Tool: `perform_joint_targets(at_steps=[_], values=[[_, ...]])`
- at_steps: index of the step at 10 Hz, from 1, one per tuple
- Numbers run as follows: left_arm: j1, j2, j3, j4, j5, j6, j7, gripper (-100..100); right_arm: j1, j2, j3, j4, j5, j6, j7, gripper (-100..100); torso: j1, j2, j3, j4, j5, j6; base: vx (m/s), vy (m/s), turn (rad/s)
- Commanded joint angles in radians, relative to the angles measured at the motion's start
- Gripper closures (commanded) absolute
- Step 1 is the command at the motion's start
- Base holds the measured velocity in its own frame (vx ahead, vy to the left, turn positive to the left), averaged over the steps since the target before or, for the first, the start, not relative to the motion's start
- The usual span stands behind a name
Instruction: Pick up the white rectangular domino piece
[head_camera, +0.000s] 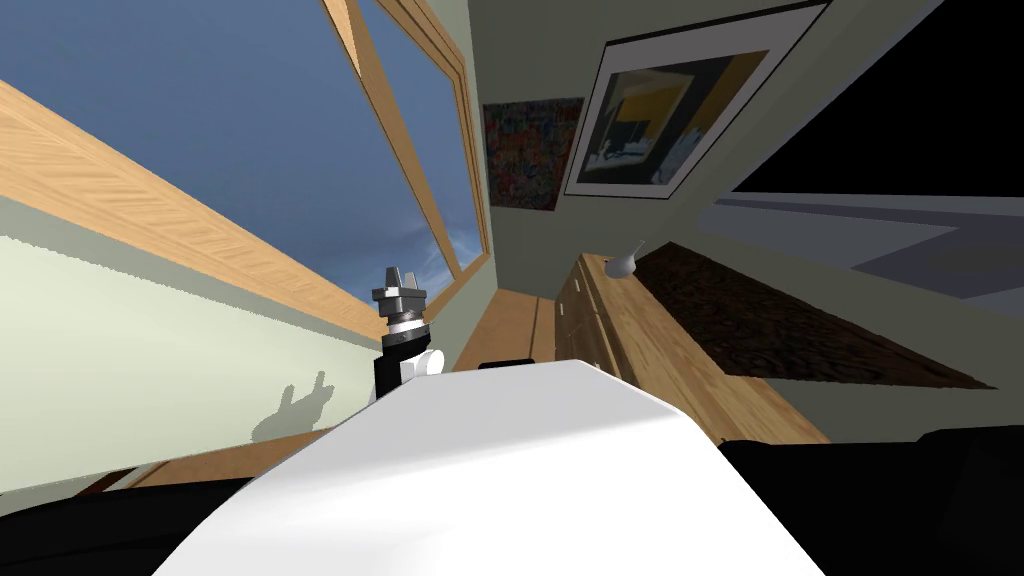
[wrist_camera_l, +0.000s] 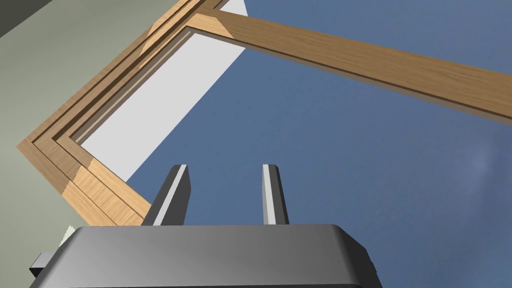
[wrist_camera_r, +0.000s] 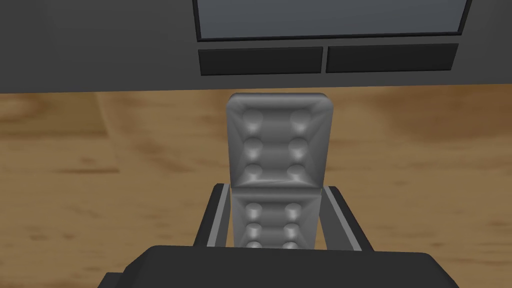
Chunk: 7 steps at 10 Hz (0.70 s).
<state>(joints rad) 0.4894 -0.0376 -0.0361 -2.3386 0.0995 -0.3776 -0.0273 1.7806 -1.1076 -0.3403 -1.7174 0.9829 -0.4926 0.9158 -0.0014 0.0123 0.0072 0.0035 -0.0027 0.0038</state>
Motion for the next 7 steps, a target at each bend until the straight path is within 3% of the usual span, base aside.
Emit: perform_joint_targets(at_steps=[1, 6, 7], values=[[0.000, 0.000, 0.000, 0.000, 0.000, 0.000, 0.000, 0, 0.009, -0.020, -0.027, -0.017, 0.023, -0.004, -0.050, 100, 0.000, 0.000, 0.000, 0.000, 0.000, 0.000, -0.076, 0.020, 0.104], [0.000, 0.000, 0.000, 0.000, 0.000, 0.000, 0.000, 0, 0.018, -0.041, -0.053, -0.036, 0.046, -0.006, -0.162, 100, 0.000, 0.003, 0.002, 0.001, 0.000, 0.000, -0.077, 0.018, 0.056], [0.000, 0.000, 0.000, 0.000, 0.000, 0.000, 0.000, 0, 0.027, -0.062, -0.079, -0.055, 0.069, -0.008, -0.202, 100, -0.001, 0.001, 0.001, 0.000, 0.000, 0.001, -0.087, 0.026, 0.108]])
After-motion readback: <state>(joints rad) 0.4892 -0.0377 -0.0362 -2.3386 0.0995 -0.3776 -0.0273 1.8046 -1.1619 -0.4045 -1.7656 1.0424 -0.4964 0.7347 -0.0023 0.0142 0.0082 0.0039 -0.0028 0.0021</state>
